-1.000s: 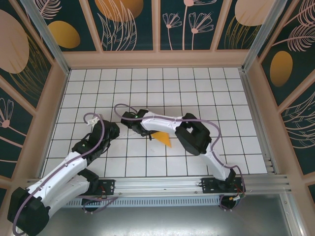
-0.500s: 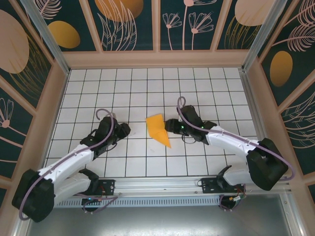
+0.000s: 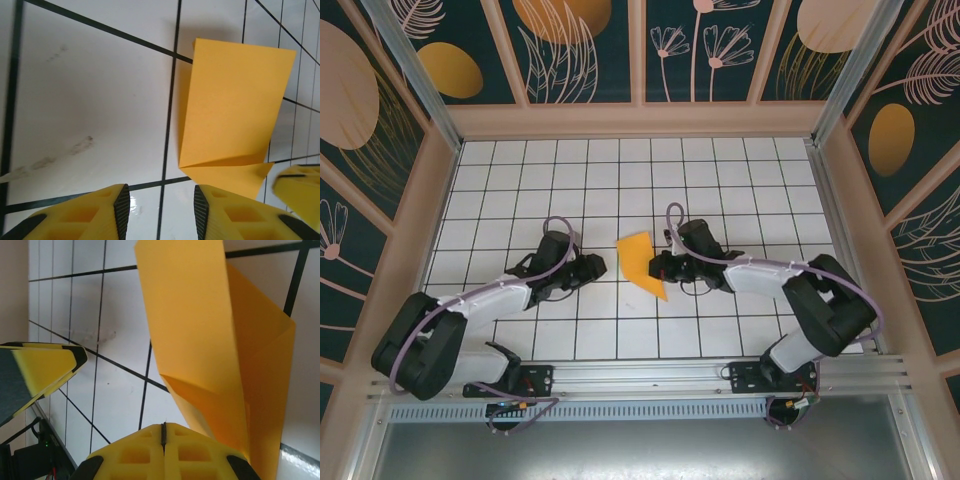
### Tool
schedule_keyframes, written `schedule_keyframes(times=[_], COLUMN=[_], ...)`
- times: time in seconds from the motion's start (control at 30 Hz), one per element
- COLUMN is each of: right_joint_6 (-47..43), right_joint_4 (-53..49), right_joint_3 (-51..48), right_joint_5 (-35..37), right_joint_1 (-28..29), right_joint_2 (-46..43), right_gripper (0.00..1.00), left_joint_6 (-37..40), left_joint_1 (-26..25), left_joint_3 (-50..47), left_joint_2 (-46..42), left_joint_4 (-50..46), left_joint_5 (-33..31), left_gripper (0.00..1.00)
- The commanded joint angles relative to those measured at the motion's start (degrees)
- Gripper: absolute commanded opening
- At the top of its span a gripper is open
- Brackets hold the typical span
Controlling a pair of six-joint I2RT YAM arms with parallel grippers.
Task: Fold a paper plane with a square sheet of paper (pick it up from the middle)
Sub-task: Fold the wing for the fifth time at the center of the table.
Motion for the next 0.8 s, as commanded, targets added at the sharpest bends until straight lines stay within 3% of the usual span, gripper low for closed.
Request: schedule_keyframes(times=[0.0,0.43,0.77], right_joint_6=[0.08,6.59,13.08], right_joint_4=[4.02,22.05,32.79], right_joint_3=[0.68,-11.01,-15.74], right_joint_5=[-2.09,-7.48,-9.38], right_joint_1=[-0.64,-6.64,-7.19], right_joint_2=[2.45,7.38,12.32], right_gripper=[0.01,0.03,0.04], left_joint_6=[-0.06,-1.09,-3.55], left_joint_1=[0.05,-0.2,-1.09], left_joint_3=[2.11,6.24,10.61], left_joint_2=[1.72,9.33,16.46], left_joint_4=[3.06,7.18,10.67], left_joint_5=[3.95,10.21,13.38], left_gripper=[0.41,0.43,0.47])
